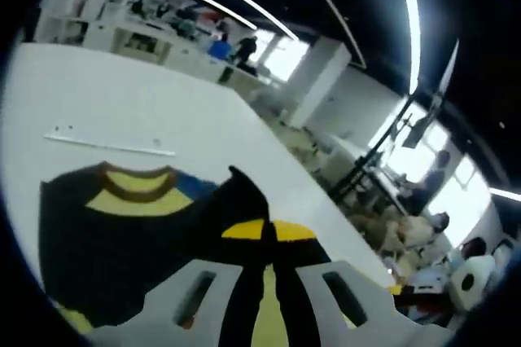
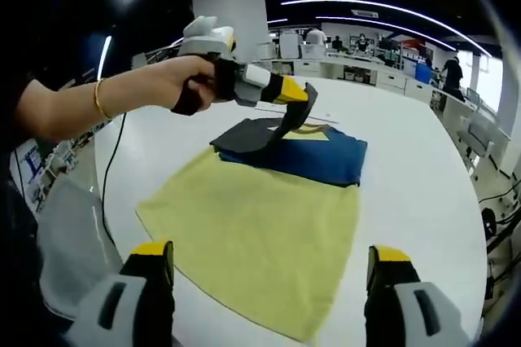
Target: Fold the garment on the visible template until the final outline fits inside the template.
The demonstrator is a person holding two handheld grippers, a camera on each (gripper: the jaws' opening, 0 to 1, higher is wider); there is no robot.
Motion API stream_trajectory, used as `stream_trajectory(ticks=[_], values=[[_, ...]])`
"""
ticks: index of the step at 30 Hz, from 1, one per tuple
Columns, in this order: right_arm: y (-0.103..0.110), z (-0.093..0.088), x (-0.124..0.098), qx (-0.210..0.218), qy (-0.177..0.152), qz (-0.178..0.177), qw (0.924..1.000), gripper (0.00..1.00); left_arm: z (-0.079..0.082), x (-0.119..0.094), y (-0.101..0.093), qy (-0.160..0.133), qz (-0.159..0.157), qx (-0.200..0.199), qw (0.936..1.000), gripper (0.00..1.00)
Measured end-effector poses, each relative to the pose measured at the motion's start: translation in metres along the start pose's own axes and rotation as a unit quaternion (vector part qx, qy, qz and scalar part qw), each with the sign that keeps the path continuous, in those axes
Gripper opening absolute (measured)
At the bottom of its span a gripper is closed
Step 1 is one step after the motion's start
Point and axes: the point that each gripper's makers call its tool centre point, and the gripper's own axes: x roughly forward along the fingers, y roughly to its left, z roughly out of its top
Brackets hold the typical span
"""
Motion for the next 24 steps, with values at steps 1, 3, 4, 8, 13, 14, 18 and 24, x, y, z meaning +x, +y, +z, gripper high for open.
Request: stream_trajectory(ticks=[1,3,4,8,13,14,18,24], values=[[0.0,0.0,0.0,0.0,0.0,0.0,1.0,0.99,-0.002,0.0,-0.002,0.001,-0.003,-0.003,1.0,0.0],[0.001,-0.001,0.0,0.0,0.001,0.001,1.0,0.99,-0.006,0.003,-0.008,0.004,-0.011,-0.005,0.9999,0.0],[0.001,-0.001,0.001,0.0,0.002,0.002,1.0,0.99,-0.008,0.004,-0.013,0.008,-0.017,-0.002,0.9998,0.0],[0.002,-0.003,0.002,0.001,0.004,0.003,1.0,0.99,-0.015,0.008,-0.023,0.022,-0.025,0.019,0.9993,0.0],[0.001,-0.002,0.002,0.0,0.006,0.004,1.0,0.99,-0.023,0.014,-0.022,0.035,-0.026,0.013,0.999,0.0],[0.001,-0.003,0.002,0.0,0.006,0.004,1.0,0.99,-0.026,0.016,-0.022,0.037,-0.024,0.018,0.9989,0.0],[0.002,-0.004,0.003,0.001,0.008,0.005,1.0,0.99,-0.029,0.02,-0.021,0.04,-0.021,0.023,0.9987,0.0],[0.001,-0.006,0.003,0.005,0.007,0.005,0.9999,0.99,-0.038,0.029,-0.023,0.049,-0.037,0.016,0.998,0.0]])
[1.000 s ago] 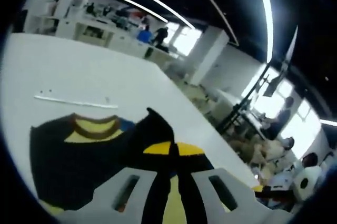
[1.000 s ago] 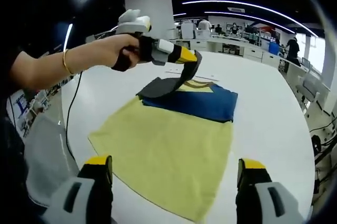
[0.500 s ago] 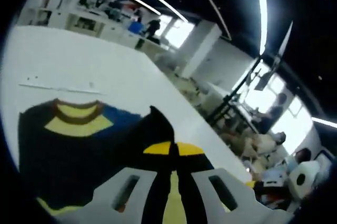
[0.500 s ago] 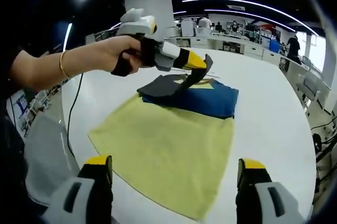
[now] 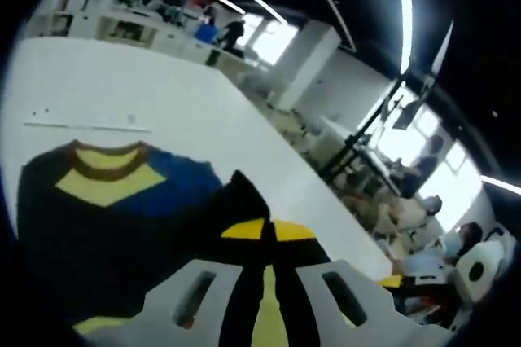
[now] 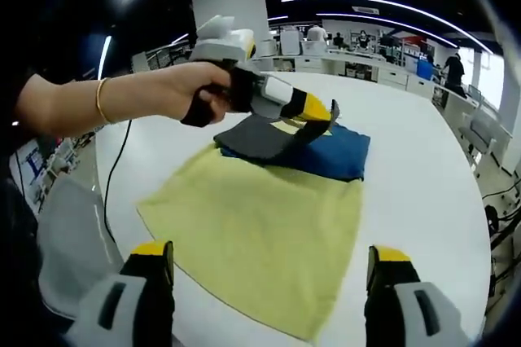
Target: Fold the garment on the visible template until the final outline fits inside the template.
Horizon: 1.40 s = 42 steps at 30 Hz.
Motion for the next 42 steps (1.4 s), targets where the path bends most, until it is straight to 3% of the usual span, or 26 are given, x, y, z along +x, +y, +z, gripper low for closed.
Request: stream_trajectory(ticks=[4,10,13,18,21,24,31,35,42], values=[[-0.003,0.0,0.0,0.003,-0.001,-0.003,1.0,0.99,-0.014,0.008,0.002,0.016,0.0,0.001,0.9999,0.0],[-0.009,0.001,-0.003,0.01,-0.006,-0.013,0.9998,0.99,-0.019,0.004,0.003,0.019,-0.003,0.029,0.9994,0.13],[-0.011,0.001,-0.002,0.014,-0.009,-0.015,0.9997,1.0,-0.012,-0.003,0.006,0.004,0.004,0.065,0.9979,0.29],[-0.01,0.007,-0.001,0.012,-0.013,-0.016,0.9997,1.0,0.001,-0.02,0.013,-0.03,0.01,0.071,0.997,0.63],[-0.012,0.01,0.0,0.007,-0.013,-0.015,0.9998,1.0,0.011,-0.031,0.024,-0.043,0.032,0.103,0.9932,0.77],[-0.014,0.012,0.0,0.005,-0.014,-0.015,0.9998,1.0,0.016,-0.04,0.026,-0.051,0.041,0.104,0.9924,0.86],[-0.02,0.01,-0.001,0.004,-0.006,-0.019,0.9998,1.0,0.023,-0.062,0.033,-0.054,0.058,0.131,0.9882,0.99],[-0.021,0.005,-0.002,0.003,0.002,-0.017,0.9998,1.0,0.022,-0.073,0.035,-0.052,0.059,0.13,0.9884,0.99],[-0.02,-0.005,-0.001,0.0,0.018,-0.011,0.9998,0.99,0.016,-0.102,0.038,-0.039,0.075,0.169,0.9819,0.99]])
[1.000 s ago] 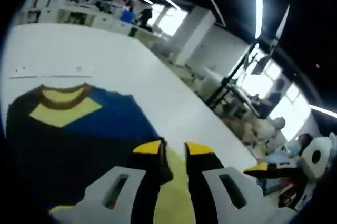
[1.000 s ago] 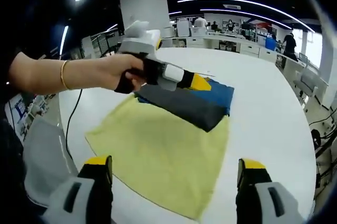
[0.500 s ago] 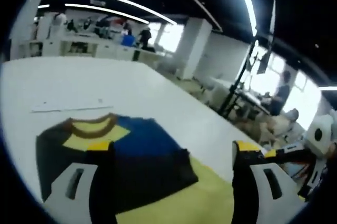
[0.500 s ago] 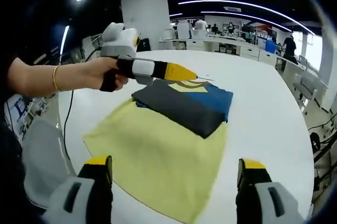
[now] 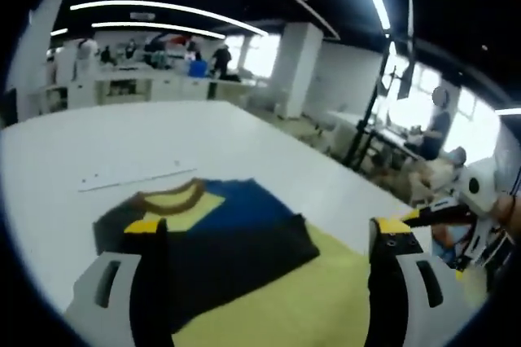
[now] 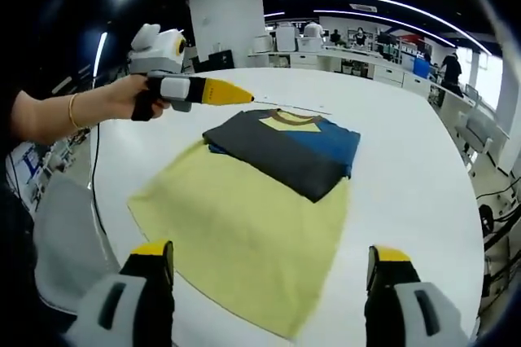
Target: Fold the garment on the visible template until the final outline fits inside the template.
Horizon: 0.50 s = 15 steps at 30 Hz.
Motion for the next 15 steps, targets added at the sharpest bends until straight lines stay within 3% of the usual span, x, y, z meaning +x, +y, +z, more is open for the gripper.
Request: stream_trajectory(ticks=[9,15], values=[[0.001,-0.02,-0.002,0.015,0.022,0.001,0.9996,0.98,-0.023,-0.039,0.007,0.033,0.009,0.024,0.9991,0.99],[0.003,-0.033,-0.004,0.026,0.04,0.001,0.9989,0.97,-0.041,-0.063,0.014,0.055,0.028,0.066,0.9959,0.97]])
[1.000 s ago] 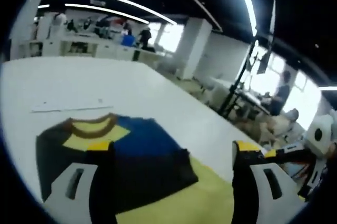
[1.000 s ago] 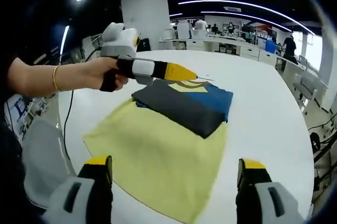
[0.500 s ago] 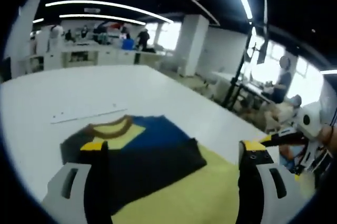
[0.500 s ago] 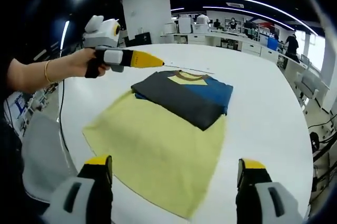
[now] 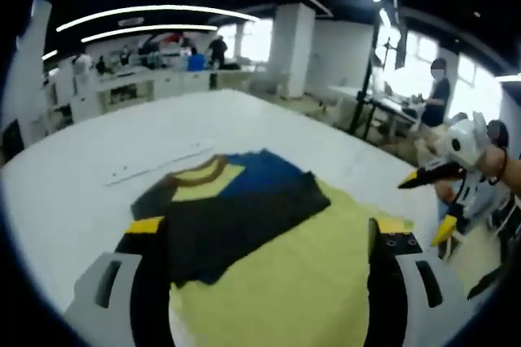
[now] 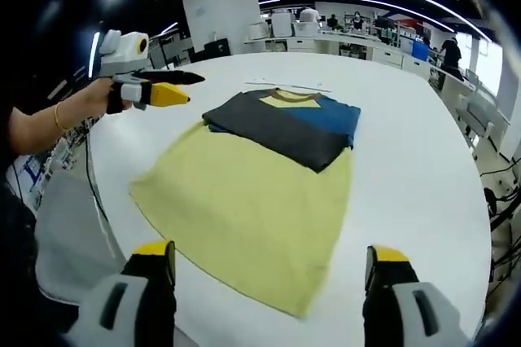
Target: Fold the garment on the visible template until the final outline fits inside the template.
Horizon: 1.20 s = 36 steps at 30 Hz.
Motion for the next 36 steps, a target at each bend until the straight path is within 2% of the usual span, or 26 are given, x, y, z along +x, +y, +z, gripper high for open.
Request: stream_trajectory(ticks=[5,18,25,28,36], values=[[0.001,-0.01,0.001,0.01,0.014,0.0,0.9998,0.96,-0.015,-0.018,-0.004,0.003,0.001,0.003,1.0,0.97],[0.005,-0.032,0.008,0.029,0.035,0.003,0.999,0.9,-0.07,-0.064,-0.011,0.042,0.03,0.0,0.9986,0.92],[0.01,-0.035,0.012,0.041,0.032,0.011,0.9986,0.87,-0.104,-0.077,-0.016,0.067,0.037,-0.036,0.9964,0.88],[0.01,-0.035,0.013,0.044,0.029,0.01,0.9986,0.87,-0.113,-0.082,-0.019,0.072,0.04,-0.051,0.9954,0.86],[0.005,-0.04,0.014,0.047,0.031,-0.012,0.9983,0.81,-0.137,-0.094,-0.026,0.102,0.069,-0.104,0.9869,0.73]])
